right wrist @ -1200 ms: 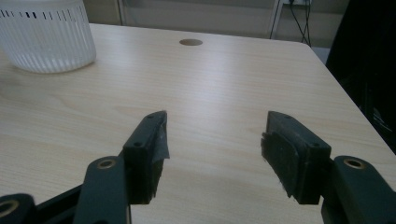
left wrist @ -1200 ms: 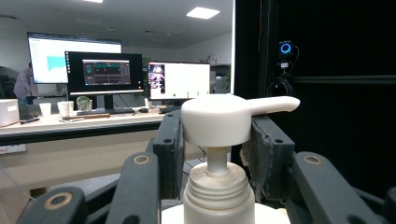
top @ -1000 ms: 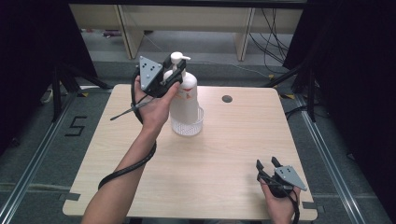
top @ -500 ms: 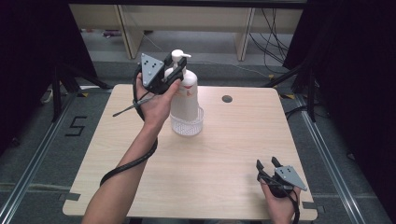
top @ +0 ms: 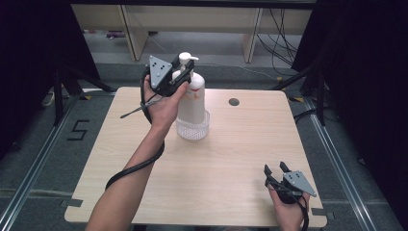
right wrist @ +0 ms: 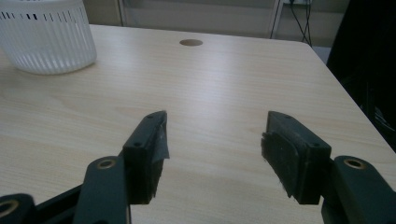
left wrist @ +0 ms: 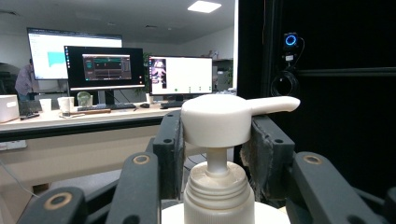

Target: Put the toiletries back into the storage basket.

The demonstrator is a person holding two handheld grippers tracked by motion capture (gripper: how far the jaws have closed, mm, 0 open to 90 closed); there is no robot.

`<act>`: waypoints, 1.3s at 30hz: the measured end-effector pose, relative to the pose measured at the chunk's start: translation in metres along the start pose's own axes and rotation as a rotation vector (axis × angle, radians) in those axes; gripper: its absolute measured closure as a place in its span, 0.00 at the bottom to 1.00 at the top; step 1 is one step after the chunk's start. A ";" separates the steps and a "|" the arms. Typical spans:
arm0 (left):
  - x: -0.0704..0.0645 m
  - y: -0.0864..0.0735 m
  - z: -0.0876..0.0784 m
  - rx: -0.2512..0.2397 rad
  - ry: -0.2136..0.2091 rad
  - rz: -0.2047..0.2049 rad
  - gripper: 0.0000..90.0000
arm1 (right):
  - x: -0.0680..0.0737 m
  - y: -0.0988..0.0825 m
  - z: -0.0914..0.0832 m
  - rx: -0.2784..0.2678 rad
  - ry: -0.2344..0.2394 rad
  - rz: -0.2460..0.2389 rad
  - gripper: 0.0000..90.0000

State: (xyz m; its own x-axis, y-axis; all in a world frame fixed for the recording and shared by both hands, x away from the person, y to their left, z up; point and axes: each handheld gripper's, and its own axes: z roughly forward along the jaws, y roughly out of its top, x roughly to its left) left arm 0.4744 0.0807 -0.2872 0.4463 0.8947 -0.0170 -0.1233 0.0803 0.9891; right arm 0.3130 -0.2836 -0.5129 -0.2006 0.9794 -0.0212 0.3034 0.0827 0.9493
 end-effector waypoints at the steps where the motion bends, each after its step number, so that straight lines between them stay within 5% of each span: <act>1: 0.000 -0.001 0.001 0.001 0.002 -0.001 0.65 | 0.001 0.000 0.001 -0.005 0.006 0.009 0.45; 28: 0.004 -0.014 0.017 0.022 -0.004 0.014 0.65 | 0.000 0.000 0.000 -0.003 -0.004 -0.010 0.45; 30: 0.003 -0.018 0.017 0.046 0.016 -0.019 0.65 | 0.001 0.000 0.000 0.001 0.004 0.007 0.45; 38: 0.006 -0.024 0.022 0.044 0.003 0.006 0.65 | 0.000 0.000 0.000 0.011 0.001 -0.008 0.45; 39: 0.006 -0.025 0.023 0.046 0.003 0.008 0.65 | 0.004 -0.001 -0.001 0.016 0.001 0.044 0.45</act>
State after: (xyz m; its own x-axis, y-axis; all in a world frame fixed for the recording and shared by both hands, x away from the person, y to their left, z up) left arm 0.5005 0.0743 -0.3085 0.4427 0.8966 -0.0093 -0.0860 0.0528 0.9949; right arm 0.3114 -0.2801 -0.5133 -0.1878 0.9820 0.0213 0.3272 0.0421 0.9440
